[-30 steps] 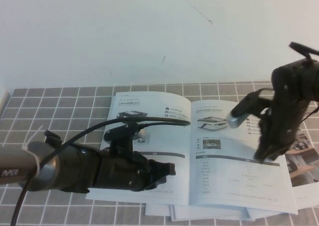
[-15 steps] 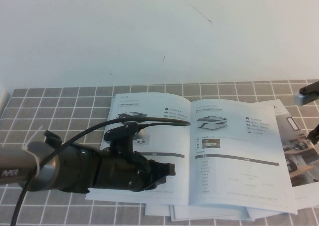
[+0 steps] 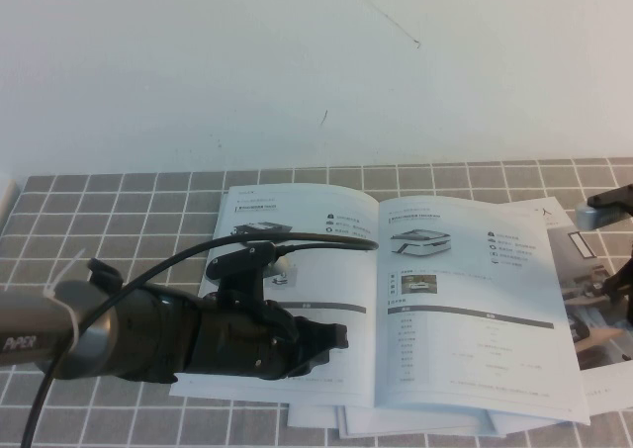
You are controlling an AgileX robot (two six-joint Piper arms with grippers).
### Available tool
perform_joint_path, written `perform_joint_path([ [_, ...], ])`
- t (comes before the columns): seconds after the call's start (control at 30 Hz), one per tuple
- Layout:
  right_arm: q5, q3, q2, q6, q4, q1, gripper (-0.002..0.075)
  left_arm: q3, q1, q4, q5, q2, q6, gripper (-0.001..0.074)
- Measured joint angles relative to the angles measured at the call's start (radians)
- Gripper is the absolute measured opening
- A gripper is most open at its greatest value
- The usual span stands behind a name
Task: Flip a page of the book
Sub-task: Open the closed book
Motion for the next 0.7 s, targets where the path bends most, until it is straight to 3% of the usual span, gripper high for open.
perform_joint_path([
  [0.3,0.019,0.025,0.0,-0.174,0.313,-0.002,-0.0001,0.0,0.0,-0.004,0.0,0.005,-0.005,-0.0004],
  [0.7,0.014,-0.011,-0.002,-0.023,0.022,-0.034,-0.0001,0.0,0.0,-0.008,0.003,0.009,0.012,-0.0004],
])
